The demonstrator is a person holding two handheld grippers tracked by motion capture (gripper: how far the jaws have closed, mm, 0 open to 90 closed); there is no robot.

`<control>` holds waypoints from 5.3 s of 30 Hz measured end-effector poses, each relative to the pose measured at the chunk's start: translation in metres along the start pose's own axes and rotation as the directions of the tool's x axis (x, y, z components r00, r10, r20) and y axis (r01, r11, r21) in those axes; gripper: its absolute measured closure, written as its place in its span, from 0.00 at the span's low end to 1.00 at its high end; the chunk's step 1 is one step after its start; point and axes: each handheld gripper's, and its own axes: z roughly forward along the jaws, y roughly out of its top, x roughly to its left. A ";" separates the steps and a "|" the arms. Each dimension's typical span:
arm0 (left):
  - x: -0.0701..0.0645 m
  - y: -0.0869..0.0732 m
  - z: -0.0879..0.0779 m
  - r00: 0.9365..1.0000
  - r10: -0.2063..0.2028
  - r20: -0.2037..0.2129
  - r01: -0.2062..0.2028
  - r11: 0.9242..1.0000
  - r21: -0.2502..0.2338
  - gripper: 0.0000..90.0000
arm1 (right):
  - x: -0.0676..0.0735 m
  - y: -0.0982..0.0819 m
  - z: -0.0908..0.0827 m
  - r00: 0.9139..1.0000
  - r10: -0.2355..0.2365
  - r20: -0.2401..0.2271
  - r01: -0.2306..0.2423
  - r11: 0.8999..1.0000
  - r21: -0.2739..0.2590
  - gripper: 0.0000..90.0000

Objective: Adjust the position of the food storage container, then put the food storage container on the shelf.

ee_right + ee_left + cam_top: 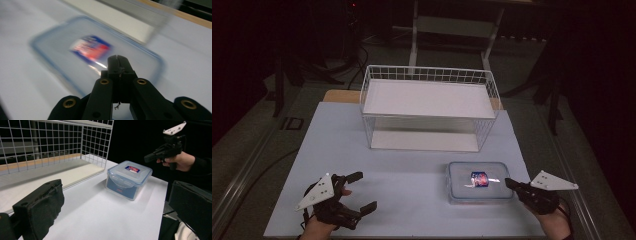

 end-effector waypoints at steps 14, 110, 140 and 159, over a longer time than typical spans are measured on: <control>0.000 -0.001 0.001 1.000 0.004 0.006 -0.004 1.000 0.009 0.00 | -0.038 -0.027 0.021 0.993 0.091 0.076 -0.096 0.993 0.068 1.00; 0.001 0.044 0.033 1.000 -0.017 -0.023 0.021 0.985 0.169 0.00 | 0.074 0.070 0.056 0.970 -0.122 -0.211 0.074 0.972 -0.223 0.13; 0.067 0.008 0.086 0.806 -0.567 -0.169 0.577 0.692 0.433 0.00 | 0.083 0.071 0.053 0.988 -0.024 -0.150 -0.007 0.979 -0.205 0.11; 0.087 -0.025 0.092 0.630 -0.771 -0.096 0.703 0.512 0.494 0.49 | 0.078 0.058 0.065 0.974 0.053 -0.219 -0.079 0.991 -0.111 0.15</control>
